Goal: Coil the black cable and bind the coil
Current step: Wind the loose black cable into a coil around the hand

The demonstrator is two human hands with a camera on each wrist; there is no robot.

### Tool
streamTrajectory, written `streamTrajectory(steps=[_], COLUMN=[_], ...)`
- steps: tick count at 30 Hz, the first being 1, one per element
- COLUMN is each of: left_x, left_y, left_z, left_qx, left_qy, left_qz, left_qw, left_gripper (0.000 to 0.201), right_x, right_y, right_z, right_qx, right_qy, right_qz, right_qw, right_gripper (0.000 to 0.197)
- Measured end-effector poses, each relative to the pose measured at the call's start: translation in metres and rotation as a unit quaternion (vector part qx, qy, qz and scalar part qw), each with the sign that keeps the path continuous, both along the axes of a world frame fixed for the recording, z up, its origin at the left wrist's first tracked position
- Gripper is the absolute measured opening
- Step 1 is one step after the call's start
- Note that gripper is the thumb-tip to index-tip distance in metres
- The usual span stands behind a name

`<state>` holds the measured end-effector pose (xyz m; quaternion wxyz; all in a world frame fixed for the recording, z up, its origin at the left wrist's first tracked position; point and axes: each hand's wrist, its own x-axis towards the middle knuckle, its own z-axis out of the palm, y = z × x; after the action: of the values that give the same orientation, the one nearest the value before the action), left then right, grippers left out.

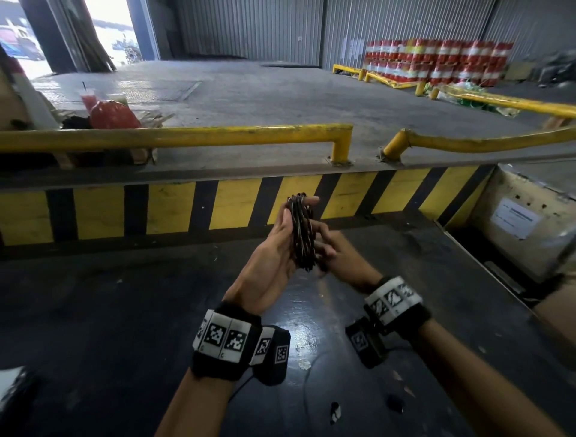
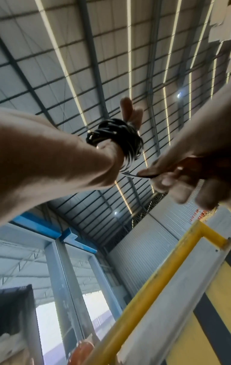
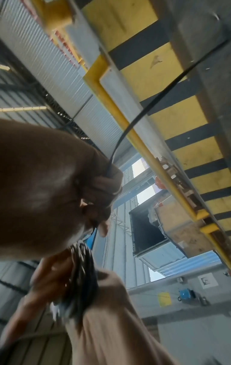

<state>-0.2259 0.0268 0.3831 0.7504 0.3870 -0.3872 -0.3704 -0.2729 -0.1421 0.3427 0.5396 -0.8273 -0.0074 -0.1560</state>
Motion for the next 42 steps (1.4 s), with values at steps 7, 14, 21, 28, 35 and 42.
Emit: streamTrajectory(steps=[7, 14, 21, 28, 35, 42], left_x=[0.057, 0.084, 0.016, -0.012, 0.007, 0.029], left_y=[-0.009, 0.009, 0.022, 0.032, 0.032, 0.015], left_z=[-0.007, -0.043, -0.045, -0.022, -0.02, -0.048], left_qx=[0.06, 0.232, 0.214, 0.074, -0.027, 0.025], left_qy=[-0.08, -0.24, -0.271, -0.085, 0.086, 0.06], left_qz=[0.18, 0.241, 0.091, -0.027, 0.02, 0.168], left_qw=[0.979, 0.912, 0.934, 0.993, 0.996, 0.984], left_gripper=[0.045, 0.039, 0.04, 0.051, 0.053, 0.049], right_x=[-0.024, -0.054, -0.035, -0.01, -0.01, -0.016], right_y=[0.043, 0.034, -0.001, -0.015, 0.036, 0.06], right_z=[-0.053, -0.006, 0.073, 0.061, -0.017, -0.058], right_qx=[-0.073, -0.243, -0.323, -0.094, 0.084, -0.118], right_qy=[0.008, -0.044, -0.084, -0.021, 0.017, 0.029], right_qz=[0.014, -0.006, -0.04, 0.028, 0.022, -0.02], right_qw=[0.997, 0.969, 0.942, 0.995, 0.996, 0.992], right_gripper=[0.043, 0.039, 0.034, 0.034, 0.025, 0.027])
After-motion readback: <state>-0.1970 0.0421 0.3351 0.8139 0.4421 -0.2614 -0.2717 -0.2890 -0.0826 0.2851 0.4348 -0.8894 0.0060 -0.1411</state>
